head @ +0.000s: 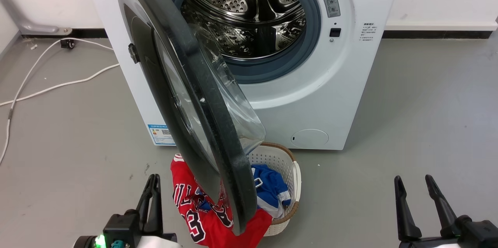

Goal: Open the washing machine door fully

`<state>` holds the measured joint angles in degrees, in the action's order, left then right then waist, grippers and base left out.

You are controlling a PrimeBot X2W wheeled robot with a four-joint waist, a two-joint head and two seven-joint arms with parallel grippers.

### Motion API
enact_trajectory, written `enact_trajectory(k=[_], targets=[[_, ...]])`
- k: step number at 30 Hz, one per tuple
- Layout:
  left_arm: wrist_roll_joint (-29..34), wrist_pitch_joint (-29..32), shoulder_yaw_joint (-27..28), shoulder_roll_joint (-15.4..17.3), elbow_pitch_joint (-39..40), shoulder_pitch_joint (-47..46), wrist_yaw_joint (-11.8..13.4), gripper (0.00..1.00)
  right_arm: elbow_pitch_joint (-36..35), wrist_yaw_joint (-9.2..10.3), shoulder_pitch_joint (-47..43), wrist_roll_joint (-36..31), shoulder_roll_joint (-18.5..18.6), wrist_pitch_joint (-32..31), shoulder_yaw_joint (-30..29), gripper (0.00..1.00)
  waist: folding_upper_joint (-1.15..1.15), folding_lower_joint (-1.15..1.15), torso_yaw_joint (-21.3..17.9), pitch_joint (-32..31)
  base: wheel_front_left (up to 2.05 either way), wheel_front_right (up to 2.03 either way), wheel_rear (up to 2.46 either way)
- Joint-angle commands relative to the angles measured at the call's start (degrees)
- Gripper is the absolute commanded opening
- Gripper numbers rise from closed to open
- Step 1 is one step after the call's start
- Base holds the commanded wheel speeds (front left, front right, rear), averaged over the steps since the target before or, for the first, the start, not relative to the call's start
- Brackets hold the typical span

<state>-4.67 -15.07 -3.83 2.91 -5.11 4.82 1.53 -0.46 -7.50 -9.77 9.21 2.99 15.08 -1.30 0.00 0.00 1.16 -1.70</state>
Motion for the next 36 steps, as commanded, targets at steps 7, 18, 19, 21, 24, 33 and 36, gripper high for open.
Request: enact_trajectory(k=[7, 18, 19, 21, 24, 33, 36], targets=[[1.0, -0.2, 2.1, 0.0, 3.1, -2.3, 0.1, 0.00, -0.1, 0.02, 0.6, 0.5, -0.2, 0.1, 0.4, 1.00, 0.00, 0.00, -0.1, 0.0, 0.00, 0.00, 0.00], [4.7, -0.2, 1.1, 0.7, 18.1, -9.1, -1.0, 0.00, -1.0, 0.02, 1.4, -0.5, -0.2, 0.1, 0.6, 1.00, 0.00, 0.00, -0.1, 0.5, 0.00, 0.00, 0.00], [5.2, -0.1, 0.3, 0.7, 19.4, -9.5, -1.3, 0.00, -0.9, 0.02, 1.5, -0.5, -0.2, 0.1, 0.6, 1.00, 0.00, 0.00, -0.1, 0.6, 0.00, 0.00, 0.00], [5.8, -0.1, -1.3, 0.7, 21.4, -10.7, -1.6, 0.00, -0.9, 0.02, 1.6, -0.7, -0.2, 0.1, 0.8, 1.00, 0.00, 0.00, -0.1, 0.7, 0.00, 0.00, 0.00], [6.6, -0.1, -4.4, 0.6, 23.6, -12.4, -2.5, 0.00, -0.8, 0.02, 1.6, -0.9, -0.2, 0.1, 1.0, 1.00, 0.00, 0.00, -0.1, 0.9, 0.00, 0.00, 0.00], [7.4, -0.1, -16.1, 0.3, 25.6, -16.0, -4.5, 0.00, -0.7, 0.02, 1.8, -1.2, -0.2, 0.1, 1.8, 1.00, 0.00, 0.00, -0.2, 1.3, 0.00, 0.00, 0.00], [7.3, -0.1, -20.2, 0.2, 25.1, -16.3, -4.9, 0.00, -0.6, 0.02, 1.9, -1.4, -0.2, 0.1, 1.9, 1.00, 0.00, 0.00, -0.1, 1.4, 0.00, 0.00, 0.00]])
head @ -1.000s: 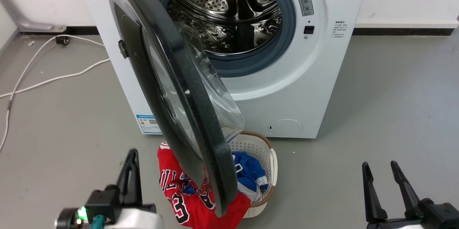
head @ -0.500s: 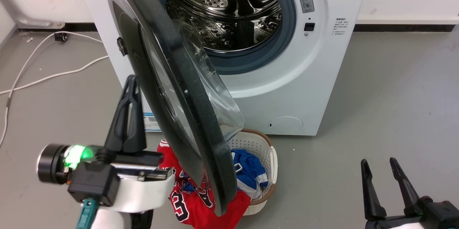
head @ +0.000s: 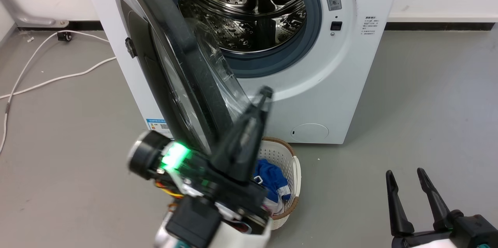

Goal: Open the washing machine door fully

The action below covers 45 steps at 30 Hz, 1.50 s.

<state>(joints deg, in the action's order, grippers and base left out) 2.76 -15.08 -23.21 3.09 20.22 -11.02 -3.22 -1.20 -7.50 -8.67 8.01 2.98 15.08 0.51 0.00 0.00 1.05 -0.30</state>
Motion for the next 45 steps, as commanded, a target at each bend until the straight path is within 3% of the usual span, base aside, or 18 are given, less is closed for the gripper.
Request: enact_trajectory(k=[1, 12, 22, 33, 45], targets=[[-0.2, -0.1, -2.2, 0.0, -0.6, -0.6, -0.3, 0.00, 0.2, 0.02, 0.9, -0.3, -0.2, 0.1, 0.2, 1.00, 0.00, 0.00, 0.1, 0.1, 0.00, 0.00, 0.00], [-1.7, -0.1, -12.0, -0.1, -7.8, 2.5, -1.3, 0.00, 0.2, 0.02, 1.1, -0.6, -0.2, 0.1, 1.0, 1.00, 0.00, 0.00, 0.0, 0.4, 0.00, 0.00, 0.00], [-3.0, -0.1, -15.8, 1.0, -13.7, 7.0, -1.7, 0.00, 0.2, 0.02, 1.3, -1.2, -0.2, 0.1, 0.9, 1.00, 0.00, 0.00, 0.6, 1.4, 0.00, 0.00, 0.00], [-4.5, -0.1, -13.5, 1.3, -20.2, 6.6, -0.8, 0.00, 0.6, 0.02, 2.6, -1.6, -0.2, 0.1, 1.1, 1.00, 0.00, 0.00, 0.7, 3.3, 0.00, 0.00, 0.00], [-6.2, -0.1, -6.9, 2.2, -26.1, 5.3, 0.4, 0.00, 1.6, 0.02, 2.9, -1.4, -0.2, 0.1, 1.0, 1.00, 0.00, 0.00, 0.4, 3.8, 0.00, 0.00, 0.00]])
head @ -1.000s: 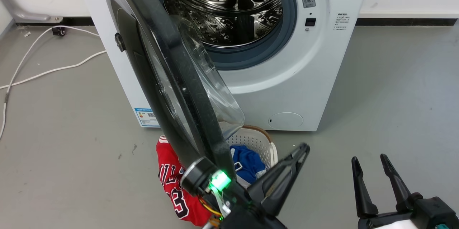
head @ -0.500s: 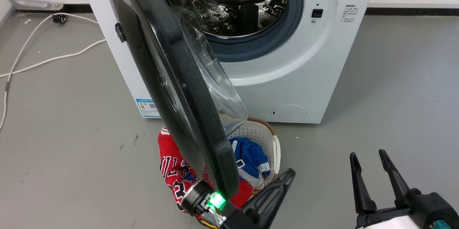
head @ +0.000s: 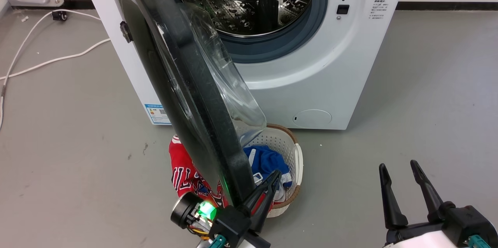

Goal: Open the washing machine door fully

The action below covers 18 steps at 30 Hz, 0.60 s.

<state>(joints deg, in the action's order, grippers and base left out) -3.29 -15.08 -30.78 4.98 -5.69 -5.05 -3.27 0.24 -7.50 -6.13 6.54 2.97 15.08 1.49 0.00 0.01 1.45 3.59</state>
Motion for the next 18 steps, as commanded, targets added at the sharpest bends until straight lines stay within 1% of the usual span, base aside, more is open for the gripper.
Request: enact_trajectory(k=[1, 7, 18], targets=[[-0.1, -0.1, 1.3, 0.6, -0.4, -0.7, 0.6, 0.00, 0.2, 0.02, 0.4, 0.1, -0.2, 0.1, 0.0, 1.00, 0.00, -0.01, 0.1, -0.1, 0.00, 0.00, 0.00], [0.3, -0.1, 3.6, 2.7, -0.4, 0.8, 1.0, 0.00, 0.7, 0.02, -0.5, 0.4, -0.2, 0.1, 0.6, 1.00, 0.00, -0.01, 1.0, -1.1, 0.00, 0.00, 0.00], [0.0, 0.0, 5.4, 3.9, 3.3, 7.1, 3.2, 0.00, 1.4, 0.02, -2.4, 1.5, -0.2, 0.1, 1.7, 1.00, 0.00, -0.01, 4.9, -3.1, 0.00, 0.00, 0.00]])
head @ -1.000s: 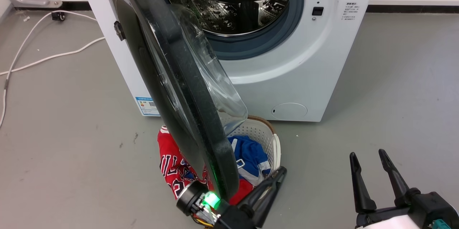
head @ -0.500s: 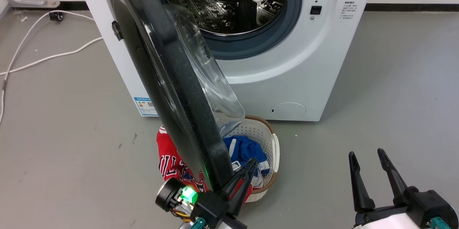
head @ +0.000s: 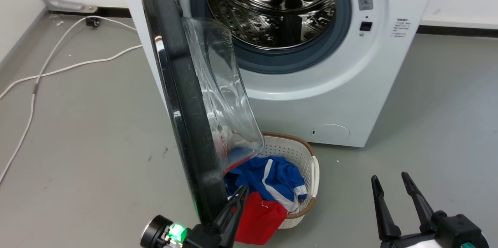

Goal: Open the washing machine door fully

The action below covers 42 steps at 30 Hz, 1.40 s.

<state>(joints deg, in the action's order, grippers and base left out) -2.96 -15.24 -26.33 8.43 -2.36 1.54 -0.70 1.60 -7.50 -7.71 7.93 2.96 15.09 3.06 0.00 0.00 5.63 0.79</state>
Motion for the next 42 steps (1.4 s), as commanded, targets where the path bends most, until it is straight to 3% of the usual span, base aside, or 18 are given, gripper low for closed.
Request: enact_trajectory(k=[1, 8, 21, 34, 42], targets=[[-0.4, 0.2, 1.2, 0.6, 0.3, 1.0, 0.9, 0.00, 0.1, 0.02, -0.8, 0.1, -0.2, 0.1, 0.1, 1.00, 0.00, 0.00, 1.1, -0.5, 0.00, 0.00, 0.00], [-1.0, 0.2, 2.7, 1.5, 1.7, 4.1, 2.2, 0.00, 0.6, 0.02, -1.6, 0.7, -0.2, 0.1, 0.4, 1.00, 0.00, 0.00, 3.8, -1.2, 0.00, 0.00, 0.00], [-4.1, 0.2, 10.8, 4.1, 2.5, 5.6, 5.1, 0.00, 1.0, 0.02, -1.3, 0.4, -0.2, 0.1, 0.7, 1.00, 0.00, 0.00, 7.7, -0.7, 0.00, 0.00, 0.00], [-9.7, 0.1, 24.3, 4.7, 0.6, 1.7, 8.2, 0.00, 0.9, 0.02, 1.9, -0.9, -0.2, 0.1, 0.9, 1.00, 0.00, 0.00, 7.1, 4.3, 0.00, 0.00, 0.00], [-10.7, 0.1, 30.7, 5.5, -2.8, -2.6, 8.0, 0.00, 0.5, 0.02, 3.5, -1.8, -0.2, 0.1, 0.4, 1.00, 0.00, 0.00, 6.3, 7.4, 0.00, 0.00, 0.00]])
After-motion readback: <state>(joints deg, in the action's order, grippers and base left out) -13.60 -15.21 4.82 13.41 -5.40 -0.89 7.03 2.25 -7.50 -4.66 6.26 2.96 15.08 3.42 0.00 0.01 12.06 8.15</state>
